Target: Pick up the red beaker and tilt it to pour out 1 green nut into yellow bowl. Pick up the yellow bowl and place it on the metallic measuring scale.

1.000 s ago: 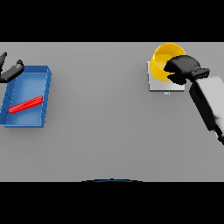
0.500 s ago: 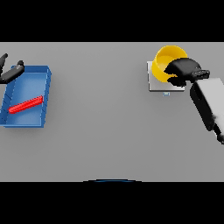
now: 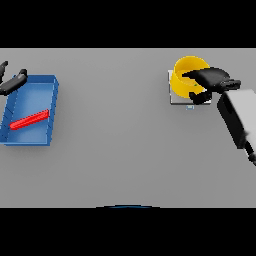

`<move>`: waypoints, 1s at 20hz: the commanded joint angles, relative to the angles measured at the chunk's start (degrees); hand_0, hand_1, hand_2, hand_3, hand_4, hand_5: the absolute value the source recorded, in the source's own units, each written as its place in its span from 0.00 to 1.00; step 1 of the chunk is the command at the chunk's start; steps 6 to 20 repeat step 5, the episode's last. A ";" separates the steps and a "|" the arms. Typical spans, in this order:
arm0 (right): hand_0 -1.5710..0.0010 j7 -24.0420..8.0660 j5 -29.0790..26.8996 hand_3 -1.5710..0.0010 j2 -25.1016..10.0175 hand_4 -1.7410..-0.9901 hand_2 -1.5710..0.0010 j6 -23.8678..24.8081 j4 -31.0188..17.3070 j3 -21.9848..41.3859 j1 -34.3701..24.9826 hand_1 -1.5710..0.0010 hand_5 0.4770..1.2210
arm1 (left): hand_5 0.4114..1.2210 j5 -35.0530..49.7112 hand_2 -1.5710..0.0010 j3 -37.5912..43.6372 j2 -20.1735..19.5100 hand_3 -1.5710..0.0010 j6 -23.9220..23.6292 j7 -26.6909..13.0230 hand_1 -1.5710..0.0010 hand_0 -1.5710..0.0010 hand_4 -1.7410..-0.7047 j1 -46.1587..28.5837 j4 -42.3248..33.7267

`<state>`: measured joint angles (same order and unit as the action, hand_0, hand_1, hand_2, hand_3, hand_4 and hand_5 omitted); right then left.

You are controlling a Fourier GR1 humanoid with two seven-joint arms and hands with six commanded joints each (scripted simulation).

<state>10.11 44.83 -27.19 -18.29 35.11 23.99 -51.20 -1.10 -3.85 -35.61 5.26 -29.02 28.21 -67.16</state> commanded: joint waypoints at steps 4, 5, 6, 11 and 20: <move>0.95 -1.18 0.58 0.97 0.41 0.46 0.96 -0.63 -1.21 0.38 -0.59 0.95 0.42 | 0.43 -0.60 1.00 -0.56 0.14 1.00 -0.67 -0.65 1.00 1.00 0.88 -0.02 -1.25; 0.96 -1.43 0.51 0.97 0.36 0.47 0.97 -1.04 -0.80 0.38 -0.82 0.96 0.41 | 0.43 -0.31 1.00 -0.45 0.13 1.00 -0.60 -0.59 1.00 1.00 0.88 -0.25 -1.67; 0.96 -1.43 0.51 0.97 0.36 0.47 0.97 -1.04 -0.80 0.38 -0.82 0.96 0.41 | 0.43 -0.31 1.00 -0.45 0.13 1.00 -0.60 -0.59 1.00 1.00 0.88 -0.25 -1.67; 0.96 -1.43 0.51 0.97 0.36 0.47 0.97 -1.04 -0.80 0.38 -0.82 0.96 0.41 | 0.43 -0.31 1.00 -0.45 0.13 1.00 -0.60 -0.59 1.00 1.00 0.88 -0.25 -1.67; 0.96 -1.43 0.51 0.97 0.36 0.47 0.97 -1.04 -0.80 0.38 -0.82 0.96 0.41 | 0.43 -0.31 1.00 -0.45 0.13 1.00 -0.60 -0.59 1.00 1.00 0.88 -0.25 -1.67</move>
